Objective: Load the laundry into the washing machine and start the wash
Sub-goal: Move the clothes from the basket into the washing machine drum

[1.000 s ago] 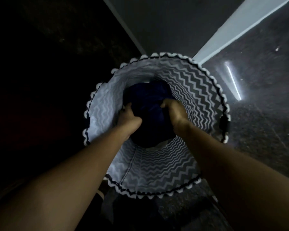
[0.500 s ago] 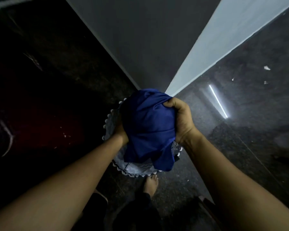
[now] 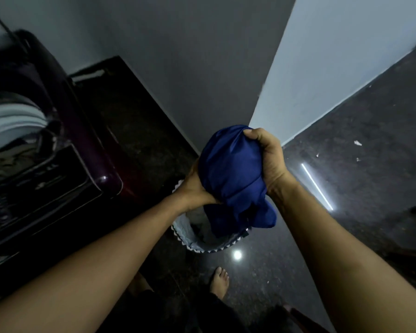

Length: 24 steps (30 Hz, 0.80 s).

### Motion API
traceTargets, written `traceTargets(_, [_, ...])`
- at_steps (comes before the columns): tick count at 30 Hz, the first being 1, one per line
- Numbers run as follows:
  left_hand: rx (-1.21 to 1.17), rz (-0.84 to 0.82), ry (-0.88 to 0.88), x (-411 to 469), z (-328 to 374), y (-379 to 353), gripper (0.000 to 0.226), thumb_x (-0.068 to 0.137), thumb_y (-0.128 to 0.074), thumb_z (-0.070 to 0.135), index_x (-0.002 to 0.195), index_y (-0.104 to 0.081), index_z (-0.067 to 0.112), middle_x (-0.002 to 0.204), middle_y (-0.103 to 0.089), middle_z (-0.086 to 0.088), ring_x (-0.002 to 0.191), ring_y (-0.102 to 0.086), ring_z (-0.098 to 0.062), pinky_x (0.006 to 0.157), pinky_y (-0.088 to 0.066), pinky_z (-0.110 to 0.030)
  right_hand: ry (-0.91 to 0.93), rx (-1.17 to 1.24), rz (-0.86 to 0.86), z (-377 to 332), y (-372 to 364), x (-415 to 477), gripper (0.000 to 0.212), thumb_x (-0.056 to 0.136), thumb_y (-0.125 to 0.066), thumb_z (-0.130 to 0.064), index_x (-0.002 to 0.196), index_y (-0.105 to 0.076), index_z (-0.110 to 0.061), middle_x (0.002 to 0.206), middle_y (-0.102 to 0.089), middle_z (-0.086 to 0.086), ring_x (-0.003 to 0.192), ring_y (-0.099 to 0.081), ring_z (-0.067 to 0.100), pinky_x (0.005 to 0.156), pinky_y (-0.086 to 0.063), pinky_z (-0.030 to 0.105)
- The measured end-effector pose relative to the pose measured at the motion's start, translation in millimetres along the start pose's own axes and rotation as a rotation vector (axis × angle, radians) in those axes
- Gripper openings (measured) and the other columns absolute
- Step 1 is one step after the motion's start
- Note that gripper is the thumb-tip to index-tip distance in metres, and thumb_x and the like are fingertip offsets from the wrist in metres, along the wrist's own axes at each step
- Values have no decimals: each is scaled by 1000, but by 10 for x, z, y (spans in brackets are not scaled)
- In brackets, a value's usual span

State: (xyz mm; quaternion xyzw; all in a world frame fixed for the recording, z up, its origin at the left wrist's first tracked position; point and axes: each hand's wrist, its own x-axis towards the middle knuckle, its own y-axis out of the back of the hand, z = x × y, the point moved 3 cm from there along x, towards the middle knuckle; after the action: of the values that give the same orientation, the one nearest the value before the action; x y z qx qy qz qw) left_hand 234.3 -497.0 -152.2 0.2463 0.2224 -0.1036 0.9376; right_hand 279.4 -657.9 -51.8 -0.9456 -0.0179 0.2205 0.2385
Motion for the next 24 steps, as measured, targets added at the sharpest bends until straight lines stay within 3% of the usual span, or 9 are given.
traceTargets(3, [-211, 75, 45, -198, 442, 152, 53, 90, -73, 14, 137, -50, 24, 120, -53, 12, 115, -51, -10, 92, -42, -21, 52, 1, -83, -325, -221, -174, 28, 93, -66, -27, 93, -73, 0, 94, -71, 17, 93, -66, 27, 101, -52, 39])
traceTargets(5, [-312, 146, 54, -309, 703, 307, 17, 102, -56, 20, 116, -60, 27, 103, -64, 6, 95, -60, -13, 79, -49, -22, 35, -101, -164, -497, -253, -299, 45, 97, -64, -39, 108, -73, 3, 111, -72, 22, 109, -67, 31, 106, -50, 41])
traceTargets(7, [-375, 213, 35, -409, 975, 480, 14, 105, -50, 26, 108, -64, 26, 105, -68, -2, 89, -61, -15, 77, -50, -26, 66, -320, -174, -681, -180, -437, 50, 92, -70, -43, 111, -72, 4, 112, -74, 22, 111, -70, 32, 99, -55, 42])
traceTargets(10, [-428, 299, -86, -582, 1447, 755, 16, 106, -45, 23, 106, -60, 29, 91, -64, 10, 78, -58, -5, 65, -48, -19, 173, -678, -152, -837, 45, -569, 47, 85, -79, -41, 112, -70, -3, 110, -76, 16, 106, -72, 28, 93, -59, 47])
traceTargets(13, [-405, 338, -246, -792, 1871, 985, 25, 105, -42, 13, 115, -62, 24, 95, -67, 12, 84, -61, -5, 67, -50, -11, 205, -924, -107, -868, 176, -656, 83, 68, -91, -53, 131, -51, -18, 131, -61, 9, 112, -67, 21, 91, -60, 42])
traceTargets(16, [-357, 281, -351, -1010, 2190, 1135, 28, 104, -43, 7, 117, -65, 17, 105, -72, 5, 93, -67, -8, 76, -54, -16, 226, -949, -212, -837, 54, -664, 120, 54, -99, -50, 152, -32, -31, 151, -45, -10, 131, -54, 7, 107, -51, 35])
traceTargets(20, [-308, 179, -448, -1247, 2581, 1228, 25, 102, -47, 12, 119, -65, 14, 112, -72, 1, 96, -68, -11, 74, -58, -19, 265, -799, -264, -934, -353, -728, 81, 68, -95, -24, 136, -51, -26, 130, -63, -10, 111, -64, 1, 83, -58, 20])
traceTargets(22, [-272, 175, -553, -1351, 2696, 1339, 33, 99, -48, 2, 125, -62, 17, 120, -69, 3, 106, -67, -11, 85, -56, -21, 296, -614, -195, -1038, -463, -694, 69, 76, -89, -17, 136, -53, -18, 126, -67, -1, 109, -68, 16, 85, -61, 32])
traceTargets(24, [-241, 155, -624, -1435, 2722, 1511, 56, 90, -52, -8, 138, -53, 21, 134, -62, 5, 120, -61, -7, 98, -51, -22, 340, -454, -118, -1186, -560, -660, 54, 83, -83, -12, 131, -59, -10, 118, -72, 11, 107, -71, 30, 90, -61, 45])
